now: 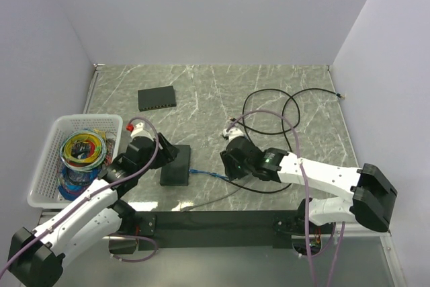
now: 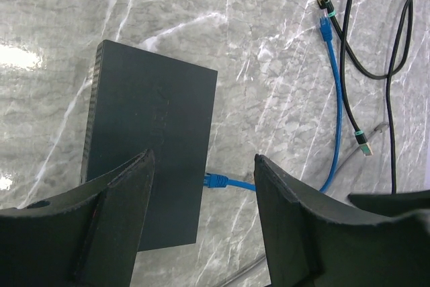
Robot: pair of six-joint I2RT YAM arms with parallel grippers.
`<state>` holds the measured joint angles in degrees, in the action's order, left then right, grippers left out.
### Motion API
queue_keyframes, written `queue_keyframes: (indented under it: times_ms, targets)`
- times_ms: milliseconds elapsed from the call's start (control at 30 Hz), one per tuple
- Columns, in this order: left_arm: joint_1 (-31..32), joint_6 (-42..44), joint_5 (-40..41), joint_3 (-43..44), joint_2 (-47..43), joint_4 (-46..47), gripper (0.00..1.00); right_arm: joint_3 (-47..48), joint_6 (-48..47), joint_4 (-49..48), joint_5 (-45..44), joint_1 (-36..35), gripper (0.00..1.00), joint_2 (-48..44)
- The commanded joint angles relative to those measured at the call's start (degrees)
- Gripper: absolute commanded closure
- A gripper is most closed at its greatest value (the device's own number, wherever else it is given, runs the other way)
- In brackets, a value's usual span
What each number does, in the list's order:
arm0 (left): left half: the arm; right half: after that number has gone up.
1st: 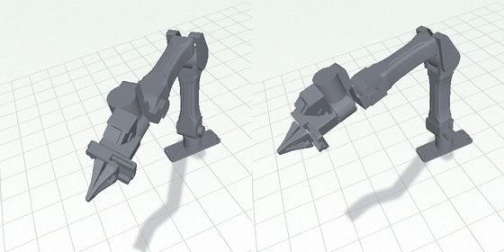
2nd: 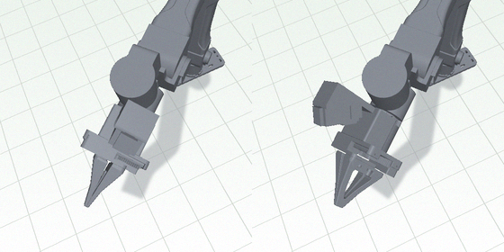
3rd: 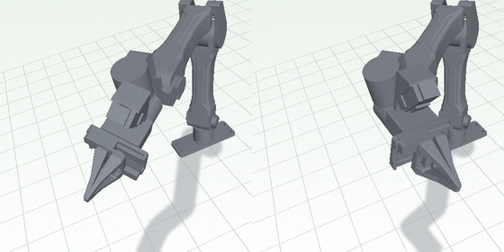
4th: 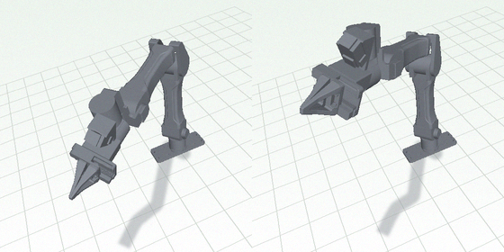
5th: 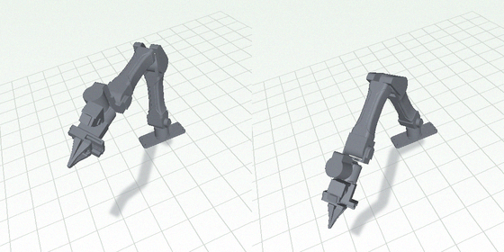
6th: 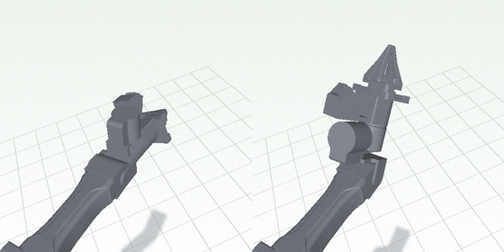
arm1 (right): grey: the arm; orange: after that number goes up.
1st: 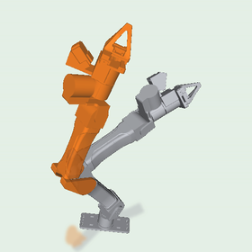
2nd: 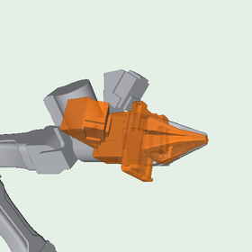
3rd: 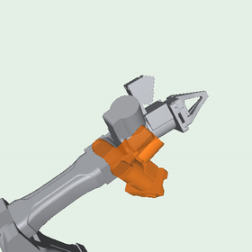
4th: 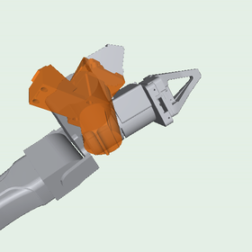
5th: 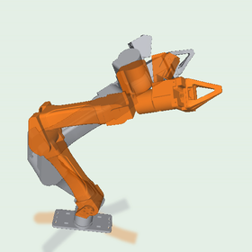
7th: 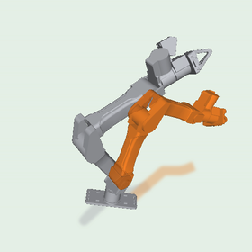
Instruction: Insert the plug into the switch port
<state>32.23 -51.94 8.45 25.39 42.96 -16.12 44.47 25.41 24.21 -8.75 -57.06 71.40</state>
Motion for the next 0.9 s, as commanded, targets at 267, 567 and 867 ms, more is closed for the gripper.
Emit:
queue_keyframes:
  times_ms: [267, 567, 867]
  targets:
    - [0.0, -0.9, 1.5, -0.4, -2.1, -0.9, 0.34, -1.8, 5.2, -2.1, 2.6, -7.1, 0.48, 8.0]
    - [0.1, -1.2, 1.2, -0.4, -1.5, -0.3, 0.34, -1.8, 6.2, -2.0, -1.1, -8.6, 0.46, 8.9]
    - [0.1, -1.9, 1.0, -0.8, -1.0, 0.2, 0.34, -1.9, 6.0, -2.9, -4.0, -8.7, 0.46, 11.5]
